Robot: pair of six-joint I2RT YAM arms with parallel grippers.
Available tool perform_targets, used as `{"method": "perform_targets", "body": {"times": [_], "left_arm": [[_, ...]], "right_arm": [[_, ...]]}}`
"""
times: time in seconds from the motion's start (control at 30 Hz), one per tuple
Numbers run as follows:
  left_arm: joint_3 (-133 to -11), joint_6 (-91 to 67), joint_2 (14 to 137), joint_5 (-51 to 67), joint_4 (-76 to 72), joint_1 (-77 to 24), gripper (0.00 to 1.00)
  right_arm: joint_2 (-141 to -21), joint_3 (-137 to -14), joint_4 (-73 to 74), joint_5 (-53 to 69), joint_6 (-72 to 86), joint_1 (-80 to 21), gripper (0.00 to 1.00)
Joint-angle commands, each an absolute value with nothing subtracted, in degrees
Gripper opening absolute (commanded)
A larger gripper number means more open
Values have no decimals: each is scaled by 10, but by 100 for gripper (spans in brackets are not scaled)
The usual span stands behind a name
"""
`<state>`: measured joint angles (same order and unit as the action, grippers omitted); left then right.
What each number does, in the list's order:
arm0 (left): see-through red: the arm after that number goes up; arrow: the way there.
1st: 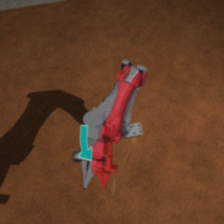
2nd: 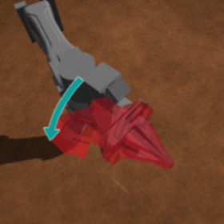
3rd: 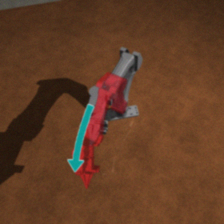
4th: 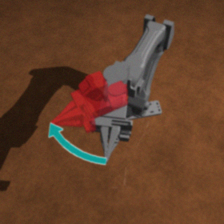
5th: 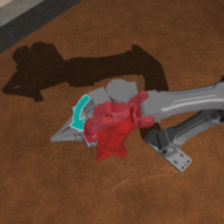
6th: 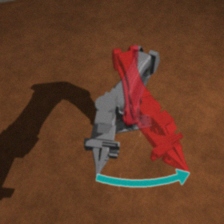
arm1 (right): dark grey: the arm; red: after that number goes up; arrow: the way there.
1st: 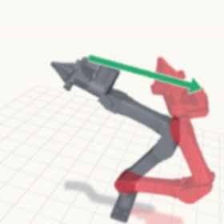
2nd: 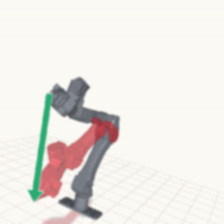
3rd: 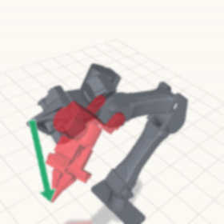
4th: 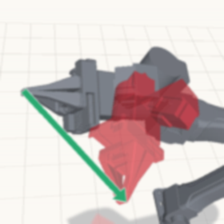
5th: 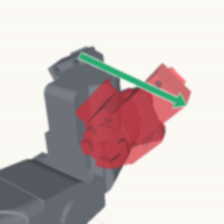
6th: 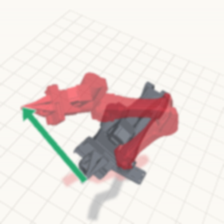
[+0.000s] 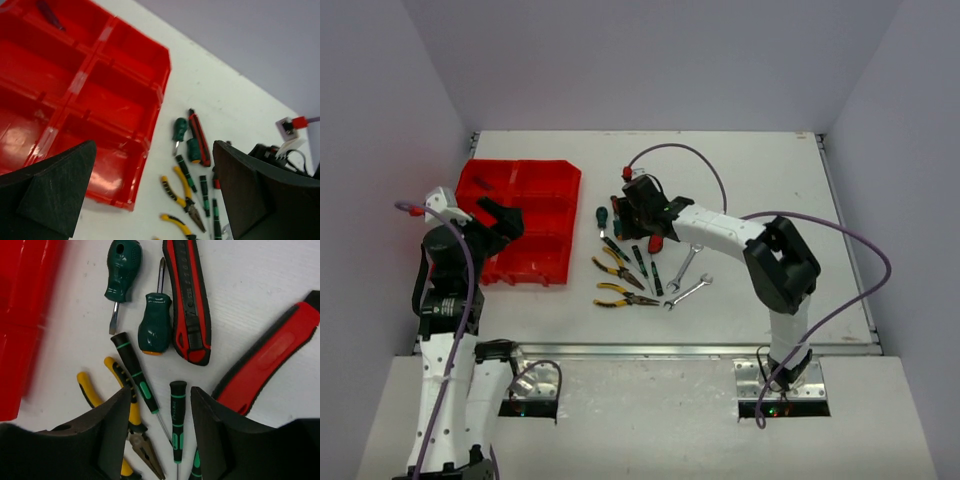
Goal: Sort the tools into containers
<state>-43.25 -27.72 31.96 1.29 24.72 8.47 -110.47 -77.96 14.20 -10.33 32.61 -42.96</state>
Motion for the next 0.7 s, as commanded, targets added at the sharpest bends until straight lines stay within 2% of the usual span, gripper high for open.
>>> {"method": "perform_targets", "body": {"times": [0.0, 0.1, 0.2, 0.37, 0.67], "left_arm": [[-418, -244, 268, -35, 252, 73, 100], [-408, -244, 277, -5, 241, 52, 100], [-427, -244, 290, -32, 263, 47, 100], [-420, -245, 284, -20, 258, 41, 100], [-415, -244, 285, -3, 251, 31, 100]], "right_arm": [[-1175, -878, 136, -110, 295, -435, 51], [-1232, -946, 154, -142, 272, -442, 47], [-1265, -975, 166, -138, 284, -443, 44], [-1309, -1009, 187, -147, 298, -445, 44], [-1322, -978, 194, -178, 328, -449, 38]]}}
